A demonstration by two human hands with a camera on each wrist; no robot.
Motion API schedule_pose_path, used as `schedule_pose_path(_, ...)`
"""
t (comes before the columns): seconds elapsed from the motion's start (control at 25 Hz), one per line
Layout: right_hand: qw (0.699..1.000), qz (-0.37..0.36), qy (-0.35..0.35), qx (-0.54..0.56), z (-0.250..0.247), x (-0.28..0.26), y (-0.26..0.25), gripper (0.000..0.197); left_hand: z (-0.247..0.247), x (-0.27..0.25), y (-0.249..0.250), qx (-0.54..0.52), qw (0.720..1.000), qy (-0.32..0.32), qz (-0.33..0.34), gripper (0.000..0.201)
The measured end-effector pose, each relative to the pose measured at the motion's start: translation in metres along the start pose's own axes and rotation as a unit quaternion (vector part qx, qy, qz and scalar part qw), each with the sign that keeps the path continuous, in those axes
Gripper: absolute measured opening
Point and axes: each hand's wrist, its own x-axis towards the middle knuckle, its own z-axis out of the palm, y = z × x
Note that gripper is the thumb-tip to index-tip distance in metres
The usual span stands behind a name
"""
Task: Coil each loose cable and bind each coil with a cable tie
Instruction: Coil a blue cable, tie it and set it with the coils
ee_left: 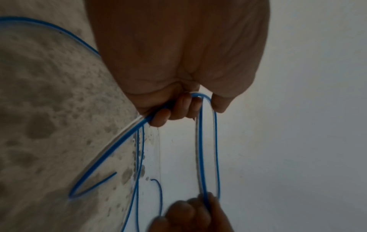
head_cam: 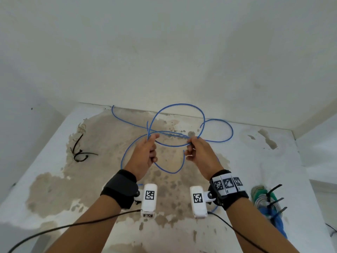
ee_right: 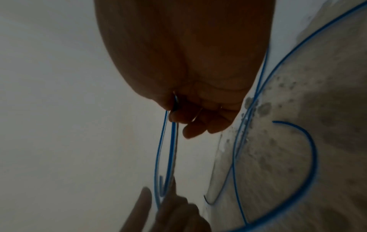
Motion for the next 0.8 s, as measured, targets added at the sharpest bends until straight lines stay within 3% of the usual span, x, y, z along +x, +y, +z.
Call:
schedule_pose_path(0.2,0.991,0.068,-0.089,-0.071,0.008,-0.03,0.022,0.021,-0.013,-0.007,0.007,0.073,0.997,0.039,0.01,0.029)
schedule_pose_path(0.32,0.995,0.046,-0.012,0.092,0.0,-0.026,0.011,0.015,-0.021,-0.014,0.012,0.167,0.986,-0.007,0.005,0.035)
schedule_pose_path(0.4,0.991,0.032,0.036,0.127,-0.001,-0.021,-0.003,0.021,-0.027,-0.018,0.014,0.244,0.969,-0.036,0.029,0.039)
schedule_pose_path(0.48,0.998,0.024,0.031,0.052,0.007,-0.02,-0.012,0.027,-0.035,-0.018,0.017,0.304,0.949,-0.067,0.055,0.043)
schedule_pose_path(0.6,0.994,0.047,-0.055,-0.083,0.042,-0.026,-0.012,0.025,-0.048,-0.016,0.027,0.326,0.936,-0.112,0.064,0.045)
schedule_pose_path(0.68,0.989,0.061,-0.097,-0.097,0.07,-0.029,-0.003,0.026,-0.057,-0.014,0.032,0.309,0.94,-0.135,0.052,0.045)
schedule_pose_path(0.8,0.993,0.061,-0.085,-0.055,0.105,-0.027,0.013,0.024,-0.074,-0.013,0.034,0.27,0.947,-0.172,0.039,0.041)
